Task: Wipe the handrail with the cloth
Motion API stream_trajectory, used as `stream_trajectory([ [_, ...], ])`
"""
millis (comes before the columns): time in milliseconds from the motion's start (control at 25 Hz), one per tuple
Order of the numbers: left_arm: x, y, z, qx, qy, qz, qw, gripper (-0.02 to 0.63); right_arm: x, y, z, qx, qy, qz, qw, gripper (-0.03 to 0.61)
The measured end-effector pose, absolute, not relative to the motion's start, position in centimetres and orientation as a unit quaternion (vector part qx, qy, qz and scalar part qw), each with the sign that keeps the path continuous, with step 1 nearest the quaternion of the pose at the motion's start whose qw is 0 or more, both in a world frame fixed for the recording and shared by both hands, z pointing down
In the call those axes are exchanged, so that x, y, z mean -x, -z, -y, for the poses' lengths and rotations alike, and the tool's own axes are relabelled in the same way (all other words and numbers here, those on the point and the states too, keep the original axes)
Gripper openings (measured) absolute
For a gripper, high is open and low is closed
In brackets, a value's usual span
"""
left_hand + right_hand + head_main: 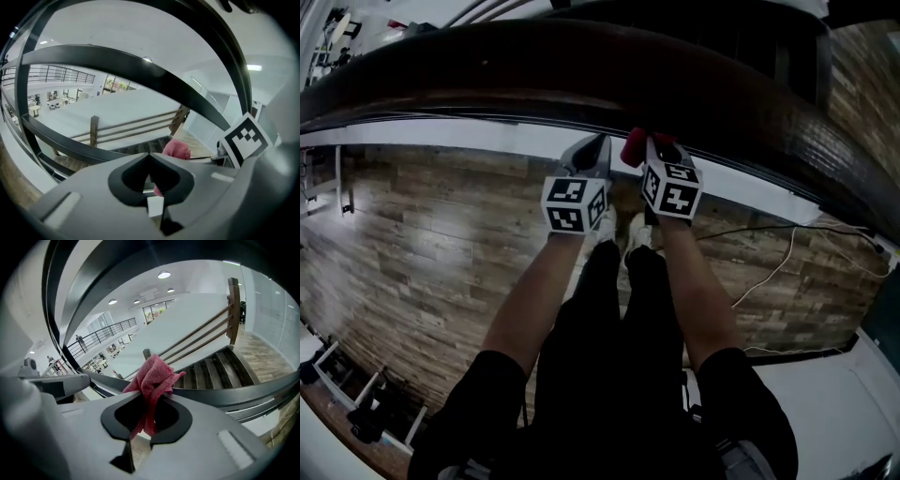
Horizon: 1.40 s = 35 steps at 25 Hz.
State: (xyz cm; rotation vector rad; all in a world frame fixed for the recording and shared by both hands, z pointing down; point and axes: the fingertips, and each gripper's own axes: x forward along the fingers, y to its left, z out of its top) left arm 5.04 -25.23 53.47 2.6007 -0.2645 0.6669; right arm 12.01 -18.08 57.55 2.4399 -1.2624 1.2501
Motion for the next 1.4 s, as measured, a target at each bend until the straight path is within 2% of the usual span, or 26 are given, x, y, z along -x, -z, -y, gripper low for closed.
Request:
stream_trajectory([
  [640,-8.1,-54.9,20.4,-0.942,-0.256,0.060,0.211,-0.002,-14.9,-57.4,12.4,-0.807,-0.451,0.379,-0.038,0.043],
  [1400,-14.4,-54.1,8.9,-0.944,-0.269,0.052,0.185,-0.002,-20.8,-57.7,1.4,-0.803,-0.455,0.380,-0.060,0.043],
])
